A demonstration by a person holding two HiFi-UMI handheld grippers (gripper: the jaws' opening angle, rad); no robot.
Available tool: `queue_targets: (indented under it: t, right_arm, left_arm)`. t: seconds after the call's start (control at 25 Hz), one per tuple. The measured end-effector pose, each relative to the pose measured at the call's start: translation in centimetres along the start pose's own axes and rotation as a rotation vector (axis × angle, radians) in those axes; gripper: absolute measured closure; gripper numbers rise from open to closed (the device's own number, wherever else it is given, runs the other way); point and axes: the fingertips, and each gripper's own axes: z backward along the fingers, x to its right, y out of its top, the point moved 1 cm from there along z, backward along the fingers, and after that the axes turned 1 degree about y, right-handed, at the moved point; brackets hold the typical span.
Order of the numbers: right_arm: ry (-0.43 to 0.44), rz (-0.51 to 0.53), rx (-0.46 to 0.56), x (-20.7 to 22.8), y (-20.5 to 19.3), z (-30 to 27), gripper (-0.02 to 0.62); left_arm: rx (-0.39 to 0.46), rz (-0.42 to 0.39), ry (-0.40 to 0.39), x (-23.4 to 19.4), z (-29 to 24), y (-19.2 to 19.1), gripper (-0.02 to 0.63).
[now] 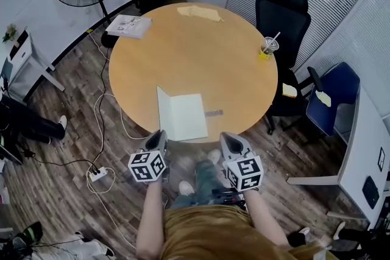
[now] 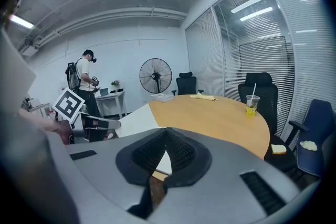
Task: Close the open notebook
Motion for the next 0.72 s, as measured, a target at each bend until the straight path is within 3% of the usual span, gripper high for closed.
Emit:
queue_targets:
  t: [0.72]
  right_arm:
    - [-0.018, -0.007, 0.001, 0.1, -0.2, -0.1, 0.584]
  left_arm:
    - [-0.036, -0.06, -0.135, 3.4, -1.4, -0.3, 0.526]
